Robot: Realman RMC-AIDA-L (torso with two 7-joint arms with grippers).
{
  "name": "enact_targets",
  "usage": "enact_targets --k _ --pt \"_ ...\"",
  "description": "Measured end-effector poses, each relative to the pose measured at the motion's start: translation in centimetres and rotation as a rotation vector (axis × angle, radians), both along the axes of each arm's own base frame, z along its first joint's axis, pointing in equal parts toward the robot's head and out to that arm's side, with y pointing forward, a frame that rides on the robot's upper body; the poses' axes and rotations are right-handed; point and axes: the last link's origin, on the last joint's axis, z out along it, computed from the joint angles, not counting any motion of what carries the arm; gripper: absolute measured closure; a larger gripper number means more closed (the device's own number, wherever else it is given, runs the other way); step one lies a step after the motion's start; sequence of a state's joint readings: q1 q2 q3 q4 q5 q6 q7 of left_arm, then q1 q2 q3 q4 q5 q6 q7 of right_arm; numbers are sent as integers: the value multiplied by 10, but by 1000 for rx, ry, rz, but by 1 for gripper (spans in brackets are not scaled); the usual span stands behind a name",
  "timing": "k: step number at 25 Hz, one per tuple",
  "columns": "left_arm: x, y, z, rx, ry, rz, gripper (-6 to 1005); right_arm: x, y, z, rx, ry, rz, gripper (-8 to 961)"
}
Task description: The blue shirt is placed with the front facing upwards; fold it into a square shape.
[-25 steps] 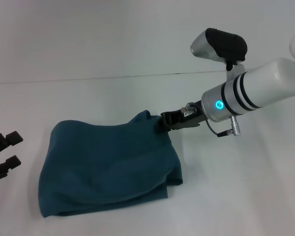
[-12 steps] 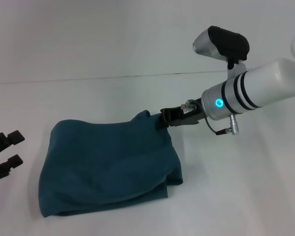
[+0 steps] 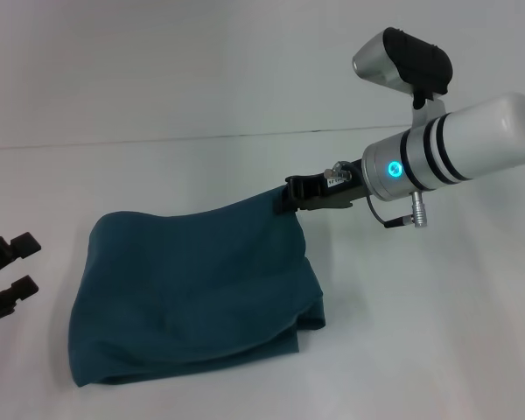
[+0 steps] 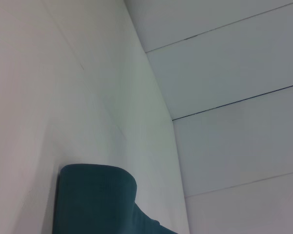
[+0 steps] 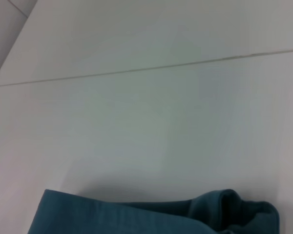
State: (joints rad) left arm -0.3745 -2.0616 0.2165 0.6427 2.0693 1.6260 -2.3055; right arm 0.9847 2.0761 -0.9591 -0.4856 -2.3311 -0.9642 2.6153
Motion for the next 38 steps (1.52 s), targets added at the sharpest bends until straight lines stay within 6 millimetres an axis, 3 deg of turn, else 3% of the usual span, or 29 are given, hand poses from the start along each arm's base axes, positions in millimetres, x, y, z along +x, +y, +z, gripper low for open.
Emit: enact_targets --k 12,18,38 --pt "-2 -1 0 3 4 10 62 9 -2 1 -13 -41 -8 836" --pt "-3 -2 0 3 4 12 63 10 -2 2 -2 -37 -11 651" --pt "-3 0 -1 6 6 20 63 16 -1 -16 37 -75 -25 493"
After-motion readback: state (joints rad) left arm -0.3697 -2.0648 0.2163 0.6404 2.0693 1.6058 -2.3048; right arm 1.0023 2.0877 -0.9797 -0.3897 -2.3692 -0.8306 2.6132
